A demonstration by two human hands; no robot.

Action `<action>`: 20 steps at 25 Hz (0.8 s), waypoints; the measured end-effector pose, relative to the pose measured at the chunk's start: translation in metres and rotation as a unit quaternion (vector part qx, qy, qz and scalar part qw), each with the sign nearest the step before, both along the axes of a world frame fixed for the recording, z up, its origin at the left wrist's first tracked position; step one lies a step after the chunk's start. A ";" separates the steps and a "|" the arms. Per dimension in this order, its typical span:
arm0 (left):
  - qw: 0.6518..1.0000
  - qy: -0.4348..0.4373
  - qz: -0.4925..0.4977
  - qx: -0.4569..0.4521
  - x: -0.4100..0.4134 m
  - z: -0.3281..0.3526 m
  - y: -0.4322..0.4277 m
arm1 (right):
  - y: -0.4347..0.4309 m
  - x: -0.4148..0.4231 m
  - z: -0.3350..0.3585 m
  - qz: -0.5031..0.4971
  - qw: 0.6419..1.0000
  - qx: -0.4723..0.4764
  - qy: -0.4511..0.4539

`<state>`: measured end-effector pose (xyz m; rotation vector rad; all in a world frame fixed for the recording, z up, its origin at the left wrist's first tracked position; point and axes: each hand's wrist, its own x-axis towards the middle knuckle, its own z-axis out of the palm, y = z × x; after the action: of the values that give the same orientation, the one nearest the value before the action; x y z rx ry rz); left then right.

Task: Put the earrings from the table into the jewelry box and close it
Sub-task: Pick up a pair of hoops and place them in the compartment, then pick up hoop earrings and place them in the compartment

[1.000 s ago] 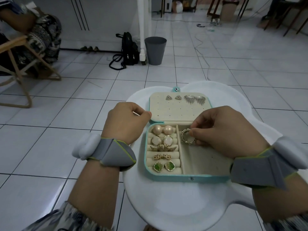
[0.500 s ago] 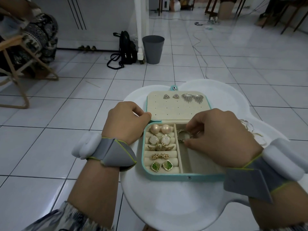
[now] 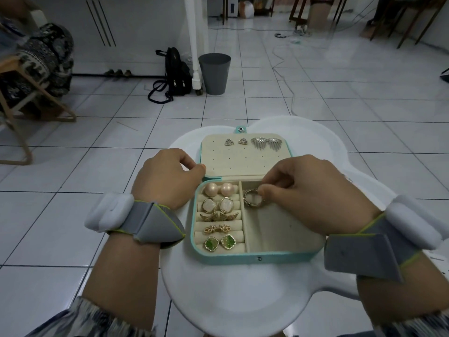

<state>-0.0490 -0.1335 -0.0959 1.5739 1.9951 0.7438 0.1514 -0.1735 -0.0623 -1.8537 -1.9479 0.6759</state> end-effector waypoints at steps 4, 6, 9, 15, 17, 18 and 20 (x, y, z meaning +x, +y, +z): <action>0.996 0.041 0.022 0.075 0.007 0.013 -0.002 | 0.001 0.032 0.013 -0.052 0.996 0.037 0.062; 0.992 0.015 0.003 0.127 0.015 0.023 -0.006 | 0.000 0.049 0.016 -0.087 0.991 0.060 0.082; 0.982 -0.002 -0.060 0.178 0.034 0.034 -0.015 | -0.003 0.073 0.014 -0.126 0.988 0.079 0.047; 0.956 0.018 -0.217 0.198 0.084 0.040 -0.032 | -0.018 0.100 0.012 -0.104 0.992 -0.014 -0.076; 0.943 0.055 -0.263 0.195 0.100 0.037 -0.035 | -0.025 0.101 0.012 -0.068 0.993 -0.043 -0.089; 0.937 0.079 -0.282 0.192 0.105 0.035 -0.035 | -0.027 0.099 0.011 -0.045 0.993 -0.057 -0.093; 0.927 0.122 -0.309 0.175 0.117 0.031 -0.035 | -0.032 0.099 0.009 -0.014 0.990 -0.077 -0.113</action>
<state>0.0682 -0.1681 -0.0651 2.4431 1.4052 0.6845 0.2506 -0.2057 -0.0534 -2.1296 -2.0538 0.6478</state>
